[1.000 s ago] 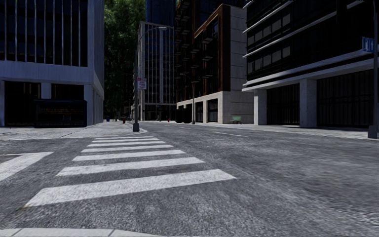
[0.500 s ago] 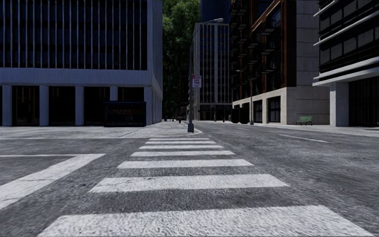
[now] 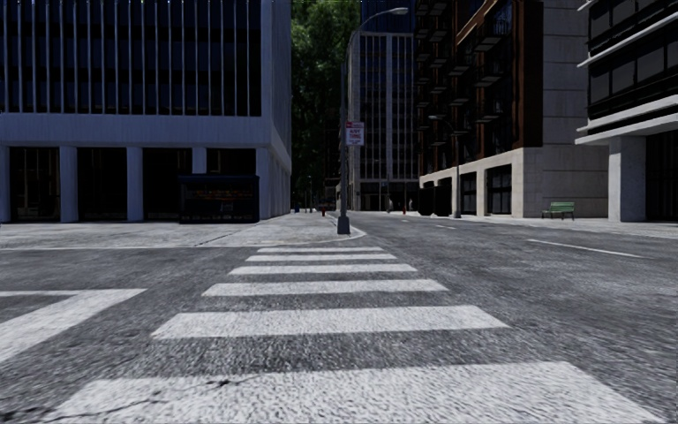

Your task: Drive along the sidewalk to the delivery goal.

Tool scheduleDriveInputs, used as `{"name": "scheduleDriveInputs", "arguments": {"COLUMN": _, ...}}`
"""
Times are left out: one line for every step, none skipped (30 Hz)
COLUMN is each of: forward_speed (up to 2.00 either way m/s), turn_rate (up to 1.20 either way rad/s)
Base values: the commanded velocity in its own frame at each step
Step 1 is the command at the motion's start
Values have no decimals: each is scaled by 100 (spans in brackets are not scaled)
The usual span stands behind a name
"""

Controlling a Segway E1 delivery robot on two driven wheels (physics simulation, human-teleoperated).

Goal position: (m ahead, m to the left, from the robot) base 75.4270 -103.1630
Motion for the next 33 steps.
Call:
{"name": "scheduleDriveInputs", "arguments": {"forward_speed": 200, "turn_rate": 70}}
{"name": "scheduleDriveInputs", "arguments": {"forward_speed": 200, "turn_rate": 70}}
{"name": "scheduleDriveInputs", "arguments": {"forward_speed": 200, "turn_rate": 78}}
{"name": "scheduleDriveInputs", "arguments": {"forward_speed": 200, "turn_rate": 80}}
{"name": "scheduleDriveInputs", "arguments": {"forward_speed": 200, "turn_rate": 73}}
{"name": "scheduleDriveInputs", "arguments": {"forward_speed": 200, "turn_rate": 46}}
{"name": "scheduleDriveInputs", "arguments": {"forward_speed": 200, "turn_rate": 46}}
{"name": "scheduleDriveInputs", "arguments": {"forward_speed": 200, "turn_rate": 30}}
{"name": "scheduleDriveInputs", "arguments": {"forward_speed": 200, "turn_rate": 23}}
{"name": "scheduleDriveInputs", "arguments": {"forward_speed": 200, "turn_rate": 12}}
{"name": "scheduleDriveInputs", "arguments": {"forward_speed": 200, "turn_rate": 5}}
{"name": "scheduleDriveInputs", "arguments": {"forward_speed": 200, "turn_rate": 3}}
{"name": "scheduleDriveInputs", "arguments": {"forward_speed": 200, "turn_rate": 3}}
{"name": "scheduleDriveInputs", "arguments": {"forward_speed": 200, "turn_rate": 2}}
{"name": "scheduleDriveInputs", "arguments": {"forward_speed": 200, "turn_rate": 2}}
{"name": "scheduleDriveInputs", "arguments": {"forward_speed": 200, "turn_rate": 2}}
{"name": "scheduleDriveInputs", "arguments": {"forward_speed": 200, "turn_rate": 2}}
{"name": "scheduleDriveInputs", "arguments": {"forward_speed": 200, "turn_rate": 2}}
{"name": "scheduleDriveInputs", "arguments": {"forward_speed": 200, "turn_rate": 2}}
{"name": "scheduleDriveInputs", "arguments": {"forward_speed": 200, "turn_rate": 2}}
{"name": "scheduleDriveInputs", "arguments": {"forward_speed": 200, "turn_rate": 1}}
{"name": "scheduleDriveInputs", "arguments": {"forward_speed": 200, "turn_rate": 1}}
{"name": "scheduleDriveInputs", "arguments": {"forward_speed": 200, "turn_rate": 1}}
{"name": "scheduleDriveInputs", "arguments": {"forward_speed": 200, "turn_rate": 1}}
{"name": "scheduleDriveInputs", "arguments": {"forward_speed": 200, "turn_rate": 1}}
{"name": "scheduleDriveInputs", "arguments": {"forward_speed": 200, "turn_rate": 1}}
{"name": "scheduleDriveInputs", "arguments": {"forward_speed": 200, "turn_rate": 1}}
{"name": "scheduleDriveInputs", "arguments": {"forward_speed": 200, "turn_rate": 1}}
{"name": "scheduleDriveInputs", "arguments": {"forward_speed": 200, "turn_rate": 1}}
{"name": "scheduleDriveInputs", "arguments": {"forward_speed": 200, "turn_rate": 1}}
{"name": "scheduleDriveInputs", "arguments": {"forward_speed": 200, "turn_rate": 1}}
{"name": "scheduleDriveInputs", "arguments": {"forward_speed": 200, "turn_rate": 1}}
{"name": "scheduleDriveInputs", "arguments": {"forward_speed": 200, "turn_rate": 1}}
